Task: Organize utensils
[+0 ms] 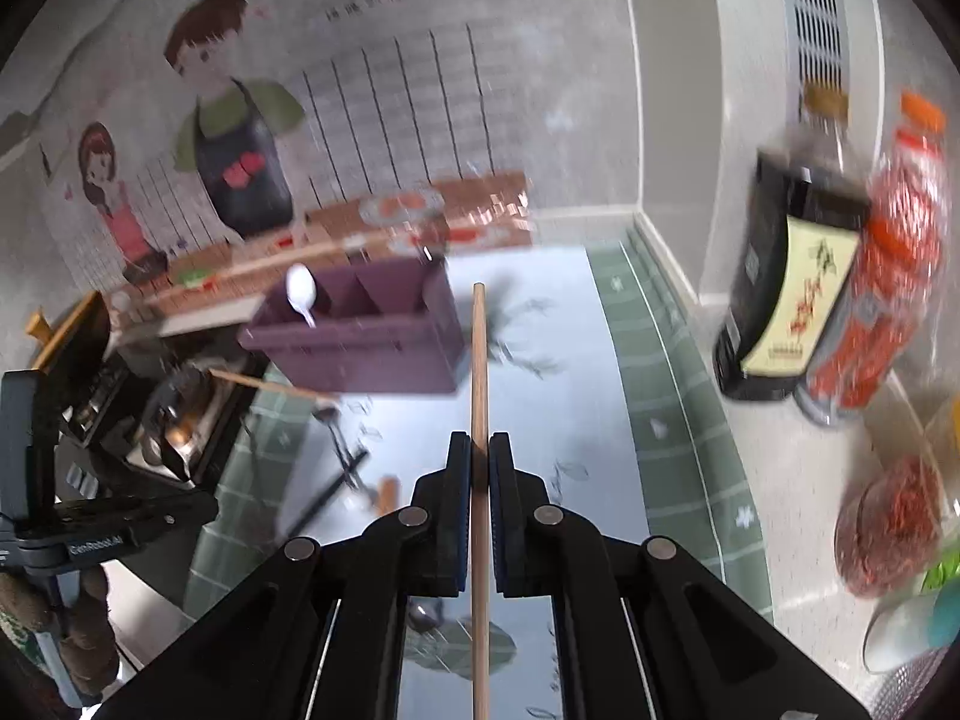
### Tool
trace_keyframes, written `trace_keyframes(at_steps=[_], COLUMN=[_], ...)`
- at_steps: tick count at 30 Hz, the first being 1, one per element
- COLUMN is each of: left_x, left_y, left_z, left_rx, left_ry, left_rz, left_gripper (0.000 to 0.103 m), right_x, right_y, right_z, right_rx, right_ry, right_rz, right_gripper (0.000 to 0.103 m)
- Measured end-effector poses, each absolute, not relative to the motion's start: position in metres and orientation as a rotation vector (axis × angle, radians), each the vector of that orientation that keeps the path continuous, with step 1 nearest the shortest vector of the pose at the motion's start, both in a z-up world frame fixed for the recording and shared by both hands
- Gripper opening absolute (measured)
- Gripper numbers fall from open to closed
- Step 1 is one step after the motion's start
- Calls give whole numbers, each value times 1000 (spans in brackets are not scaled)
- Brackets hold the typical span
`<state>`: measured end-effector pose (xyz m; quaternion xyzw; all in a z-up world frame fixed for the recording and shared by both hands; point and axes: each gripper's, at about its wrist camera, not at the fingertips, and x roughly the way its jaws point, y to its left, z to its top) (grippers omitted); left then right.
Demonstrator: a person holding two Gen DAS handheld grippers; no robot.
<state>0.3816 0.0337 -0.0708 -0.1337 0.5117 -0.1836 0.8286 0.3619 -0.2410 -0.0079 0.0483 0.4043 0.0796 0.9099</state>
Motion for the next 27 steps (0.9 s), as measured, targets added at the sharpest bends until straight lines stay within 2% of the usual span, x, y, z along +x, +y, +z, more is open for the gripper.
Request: trace_keyframes(at_steps=[2,4,12,20,27], left_x=[386,390,429,497,465], left_y=[21,3,-44,-31,-2], left_z=[-75,-77,-93,-111,-123], left_rx=[-228,-123,161,65,12], left_ry=[1073,1028,1047,1162,1261], left_rz=[-408,-456,-649,-615,-653], left_gripper=[41,51,51,51,51], right_x=[361,361,360,357,357], right_y=[-245,-249,-262,-271,-276], right_z=[-20,-31,-48,-59,-64], right_rx=[103,112,148,161,163], right_ry=[863,889,925,955,971], right_rz=[161,159,152,134,124], right_gripper=[6,6,6,6,6])
